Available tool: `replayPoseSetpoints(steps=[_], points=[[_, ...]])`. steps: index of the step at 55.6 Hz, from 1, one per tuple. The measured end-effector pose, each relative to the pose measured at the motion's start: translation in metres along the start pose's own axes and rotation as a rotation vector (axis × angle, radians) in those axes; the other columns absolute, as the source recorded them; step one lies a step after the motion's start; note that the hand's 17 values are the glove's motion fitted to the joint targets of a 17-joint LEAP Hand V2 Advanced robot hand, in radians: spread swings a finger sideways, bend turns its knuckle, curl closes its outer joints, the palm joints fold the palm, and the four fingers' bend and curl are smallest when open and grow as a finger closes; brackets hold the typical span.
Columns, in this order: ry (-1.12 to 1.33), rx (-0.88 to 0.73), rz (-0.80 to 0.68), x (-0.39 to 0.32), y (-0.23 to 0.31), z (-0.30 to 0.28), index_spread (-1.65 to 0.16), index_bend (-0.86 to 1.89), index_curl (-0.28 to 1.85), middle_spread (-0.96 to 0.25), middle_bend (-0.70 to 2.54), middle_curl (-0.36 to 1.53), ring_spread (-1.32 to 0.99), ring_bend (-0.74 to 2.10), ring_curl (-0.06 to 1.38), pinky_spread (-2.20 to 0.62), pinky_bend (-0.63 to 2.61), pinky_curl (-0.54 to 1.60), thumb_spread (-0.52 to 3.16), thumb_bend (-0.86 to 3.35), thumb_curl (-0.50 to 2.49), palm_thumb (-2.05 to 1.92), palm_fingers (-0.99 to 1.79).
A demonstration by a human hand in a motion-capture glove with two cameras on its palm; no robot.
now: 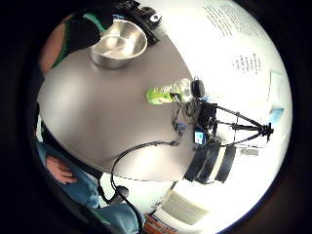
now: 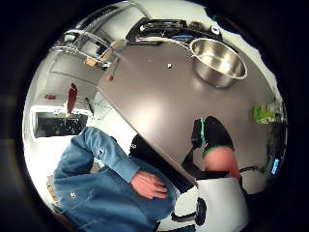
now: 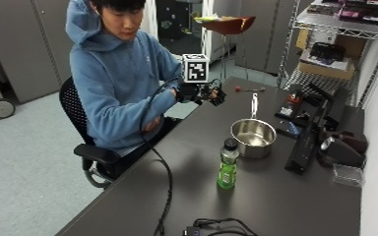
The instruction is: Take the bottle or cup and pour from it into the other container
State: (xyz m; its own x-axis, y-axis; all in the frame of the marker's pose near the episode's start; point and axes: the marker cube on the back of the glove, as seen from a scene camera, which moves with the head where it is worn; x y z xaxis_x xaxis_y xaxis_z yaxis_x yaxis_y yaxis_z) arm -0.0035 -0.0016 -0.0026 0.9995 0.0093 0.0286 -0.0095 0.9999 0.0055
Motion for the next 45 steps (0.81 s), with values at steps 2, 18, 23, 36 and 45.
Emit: replayPoseSetpoints(steps=[2, 18, 23, 36, 45], points=[[0.004, 0.001, -0.006, -0.001, -0.001, -0.001, -0.20, 0.14, 0.05, 0.01, 0.18, 0.05, 0.02, 0.39, 0.09, 0.10, 0.48, 0.13, 0.40, 0.38, 0.16, 0.61, 0.49], [-0.013, -0.037, -0.030, -0.007, -0.003, -0.017, -0.33, 0.13, 0.16, 0.01, 0.19, 0.19, 0.03, 0.48, 0.23, 0.18, 0.50, 0.26, 0.84, 0.28, 0.31, 0.71, 0.44], [0.001, -0.026, -0.015, -0.007, -0.003, -0.019, -0.34, 0.13, 0.17, 0.01, 0.19, 0.22, 0.03, 0.48, 0.25, 0.19, 0.50, 0.27, 0.90, 0.24, 0.34, 0.73, 0.43], [0.019, 0.050, -0.010, 0.015, 0.010, -0.030, -0.34, 0.13, 0.20, 0.01, 0.18, 0.26, 0.03, 0.49, 0.27, 0.19, 0.49, 0.30, 0.97, 0.15, 0.41, 0.78, 0.42], [0.128, 0.065, 0.059, 0.046, 0.020, -0.038, -0.33, 0.15, 0.23, 0.01, 0.20, 0.29, 0.02, 0.46, 0.28, 0.19, 0.44, 0.30, 0.99, 0.09, 0.44, 0.80, 0.47]])
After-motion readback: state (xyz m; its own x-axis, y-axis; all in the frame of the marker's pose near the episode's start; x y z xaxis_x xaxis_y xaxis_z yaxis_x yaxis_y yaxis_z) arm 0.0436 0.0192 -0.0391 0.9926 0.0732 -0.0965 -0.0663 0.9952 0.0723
